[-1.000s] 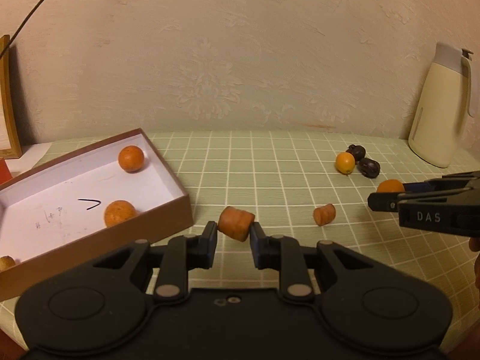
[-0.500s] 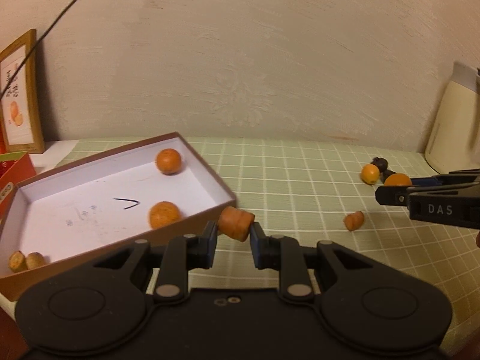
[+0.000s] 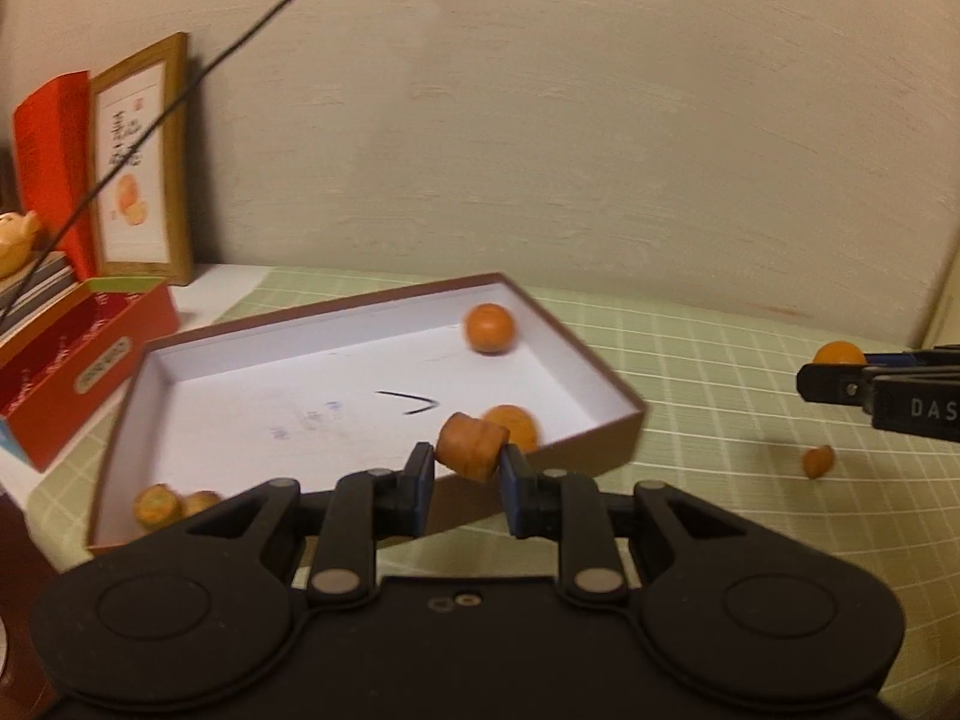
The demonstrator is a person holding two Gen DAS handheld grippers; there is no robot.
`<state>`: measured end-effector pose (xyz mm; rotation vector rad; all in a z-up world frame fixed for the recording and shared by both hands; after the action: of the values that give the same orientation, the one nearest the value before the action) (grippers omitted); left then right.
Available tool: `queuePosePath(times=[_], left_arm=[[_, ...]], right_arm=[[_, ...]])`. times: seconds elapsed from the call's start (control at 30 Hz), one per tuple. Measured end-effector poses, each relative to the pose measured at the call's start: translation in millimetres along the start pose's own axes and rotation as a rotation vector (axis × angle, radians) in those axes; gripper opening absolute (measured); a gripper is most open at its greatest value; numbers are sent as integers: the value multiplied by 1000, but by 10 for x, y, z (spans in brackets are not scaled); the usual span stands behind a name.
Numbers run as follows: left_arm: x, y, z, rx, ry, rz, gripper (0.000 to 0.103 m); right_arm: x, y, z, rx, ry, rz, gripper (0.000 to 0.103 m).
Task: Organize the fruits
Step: 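Carry the orange piece and small orange over the white box with both tools, then open both tools to drop the piece and orange into the box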
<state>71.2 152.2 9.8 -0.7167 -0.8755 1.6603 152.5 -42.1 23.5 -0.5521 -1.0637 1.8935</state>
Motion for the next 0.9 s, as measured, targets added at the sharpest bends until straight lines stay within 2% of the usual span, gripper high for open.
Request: queuePosePath(times=[0.6,0.9], left_arm=[[685,52,211,-29,-136,60,14],[1006,31,263,-52,-201,121,14]], right_arm=[[845,-271,-162,-66,-132,52,36],[1181,-318,-392,-55,-172,85,36]])
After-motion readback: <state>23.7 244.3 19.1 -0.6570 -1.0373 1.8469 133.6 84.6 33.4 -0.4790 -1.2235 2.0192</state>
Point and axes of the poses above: each gripper's, at about its wrist camera, not at the fingertips, and z roughly against the way its jaws point, x to its left, y to its underside, the point moved 2 cm from there along -z, roughly the way its jaws point, and after that the axes turned 5 degrees about y, right-handed, at the moved point
